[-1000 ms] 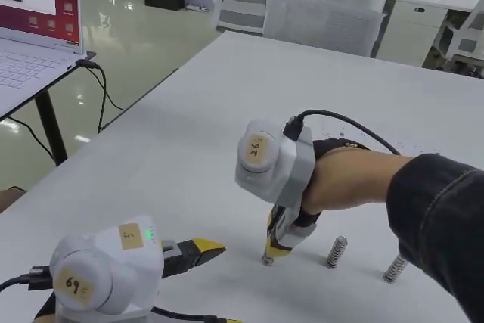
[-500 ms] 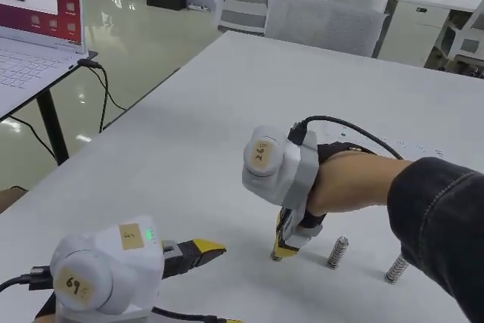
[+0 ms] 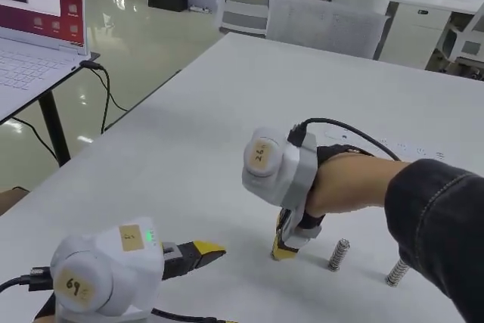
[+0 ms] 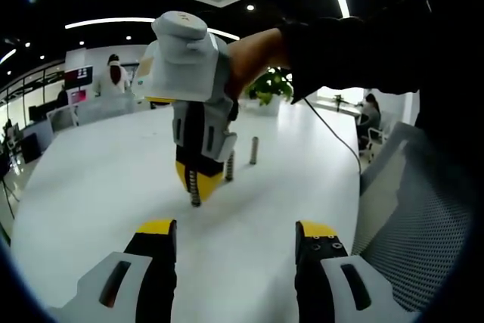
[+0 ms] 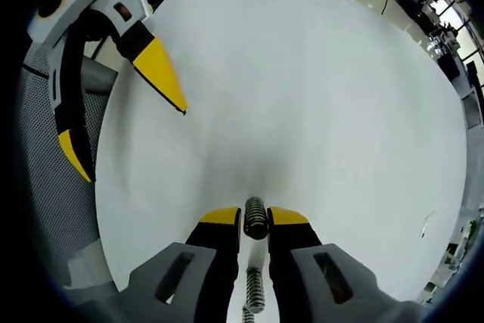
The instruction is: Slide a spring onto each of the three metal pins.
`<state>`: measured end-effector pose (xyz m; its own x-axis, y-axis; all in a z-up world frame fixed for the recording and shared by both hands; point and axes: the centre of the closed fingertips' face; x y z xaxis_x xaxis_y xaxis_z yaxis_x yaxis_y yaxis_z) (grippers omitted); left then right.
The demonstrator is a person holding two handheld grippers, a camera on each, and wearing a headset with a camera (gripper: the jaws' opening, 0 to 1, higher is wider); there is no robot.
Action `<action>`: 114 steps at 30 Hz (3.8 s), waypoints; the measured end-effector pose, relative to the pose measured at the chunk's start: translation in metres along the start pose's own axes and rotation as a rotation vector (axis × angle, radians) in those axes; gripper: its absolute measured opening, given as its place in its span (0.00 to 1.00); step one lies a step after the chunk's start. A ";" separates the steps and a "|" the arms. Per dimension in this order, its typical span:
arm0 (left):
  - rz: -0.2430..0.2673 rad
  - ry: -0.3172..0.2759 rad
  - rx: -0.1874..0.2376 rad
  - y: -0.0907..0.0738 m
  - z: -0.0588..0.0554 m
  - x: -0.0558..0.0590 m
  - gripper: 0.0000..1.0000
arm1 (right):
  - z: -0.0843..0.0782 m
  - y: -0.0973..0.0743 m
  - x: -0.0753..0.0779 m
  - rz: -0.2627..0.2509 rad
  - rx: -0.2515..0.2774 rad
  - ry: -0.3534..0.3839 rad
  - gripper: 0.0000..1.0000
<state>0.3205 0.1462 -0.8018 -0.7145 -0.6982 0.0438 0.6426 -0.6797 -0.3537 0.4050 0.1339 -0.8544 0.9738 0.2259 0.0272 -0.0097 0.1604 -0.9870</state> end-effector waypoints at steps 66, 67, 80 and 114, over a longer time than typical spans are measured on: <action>-0.018 0.017 -0.032 0.012 0.007 -0.007 0.62 | -0.133 -0.110 -0.013 -0.385 0.564 0.483 0.60; -0.019 0.018 -0.031 0.012 0.008 -0.007 0.63 | -0.138 -0.110 -0.015 -0.391 0.568 0.491 0.61; -0.012 0.024 -0.029 0.010 0.011 -0.005 0.63 | -0.155 -0.102 -0.046 -0.413 0.624 0.562 0.64; 0.015 0.012 -0.016 0.000 0.007 0.002 0.64 | -0.157 -0.092 -0.072 -0.448 0.715 0.647 0.68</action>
<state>0.3208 0.1433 -0.7947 -0.7082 -0.7055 0.0269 0.6487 -0.6654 -0.3694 0.3711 -0.0483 -0.7902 0.8551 -0.5140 0.0684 0.4533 0.6769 -0.5799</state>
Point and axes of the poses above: the centre of the closed fingertips' face, and the gripper's own axes: y roughly forward along the fingers, x roughly to its right, z roughly out of its top
